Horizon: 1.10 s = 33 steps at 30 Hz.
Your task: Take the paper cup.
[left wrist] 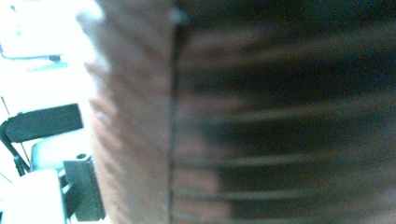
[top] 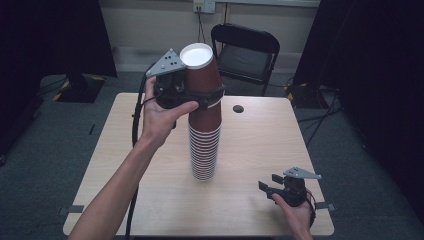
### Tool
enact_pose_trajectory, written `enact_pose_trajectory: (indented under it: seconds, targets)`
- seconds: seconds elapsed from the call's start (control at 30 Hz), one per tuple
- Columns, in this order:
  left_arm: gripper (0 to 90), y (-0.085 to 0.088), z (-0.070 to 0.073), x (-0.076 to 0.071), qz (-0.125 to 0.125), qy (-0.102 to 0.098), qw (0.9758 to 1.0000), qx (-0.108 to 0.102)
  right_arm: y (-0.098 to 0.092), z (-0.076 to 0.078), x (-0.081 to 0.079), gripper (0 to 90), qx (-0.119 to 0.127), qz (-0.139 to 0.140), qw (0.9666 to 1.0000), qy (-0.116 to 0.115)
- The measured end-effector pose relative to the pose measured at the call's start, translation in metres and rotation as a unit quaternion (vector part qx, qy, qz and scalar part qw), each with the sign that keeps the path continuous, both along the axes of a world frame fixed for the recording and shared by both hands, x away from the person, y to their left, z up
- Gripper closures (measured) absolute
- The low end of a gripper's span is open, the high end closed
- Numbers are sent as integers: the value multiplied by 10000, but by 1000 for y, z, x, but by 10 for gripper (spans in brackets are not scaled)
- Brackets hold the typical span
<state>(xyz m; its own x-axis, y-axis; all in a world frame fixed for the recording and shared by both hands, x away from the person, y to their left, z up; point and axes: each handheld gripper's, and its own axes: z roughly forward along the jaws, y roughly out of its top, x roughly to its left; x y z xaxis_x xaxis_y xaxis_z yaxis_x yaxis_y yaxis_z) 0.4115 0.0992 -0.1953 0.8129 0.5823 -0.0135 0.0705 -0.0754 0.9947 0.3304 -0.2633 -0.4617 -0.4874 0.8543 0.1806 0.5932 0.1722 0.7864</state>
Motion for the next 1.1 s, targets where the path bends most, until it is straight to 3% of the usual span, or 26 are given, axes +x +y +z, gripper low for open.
enact_pose_trajectory:
  seconds: [0.3, 0.47, 0.67, 0.8, 0.97, 1.1]
  targets:
    - [116, 11, 12, -8, 81, -217, 9995, -197, 0, 0, 0, 338, -4, 11, 10000, 0]
    - [118, 20, 14, -9, 47, -205, 9992, -336, 0, 0, 0, 337, -1, 9, 10000, 6]
    - [119, 38, 17, -12, 172, -229, 9989, -368, 0, 0, 0, 337, -11, 23, 10000, 2]
    - [120, 45, 13, -14, 351, -173, 9983, -425, 1, -1, 1, 337, -8, 20, 10000, 8]
    - [121, 52, 6, -16, 440, -143, 9983, -363, 2, -1, 1, 336, -19, 23, 10000, 24]
    - [121, 62, 2, -17, 449, -70, 9980, -440, 1, -1, 0, 336, -17, 14, 10000, 35]
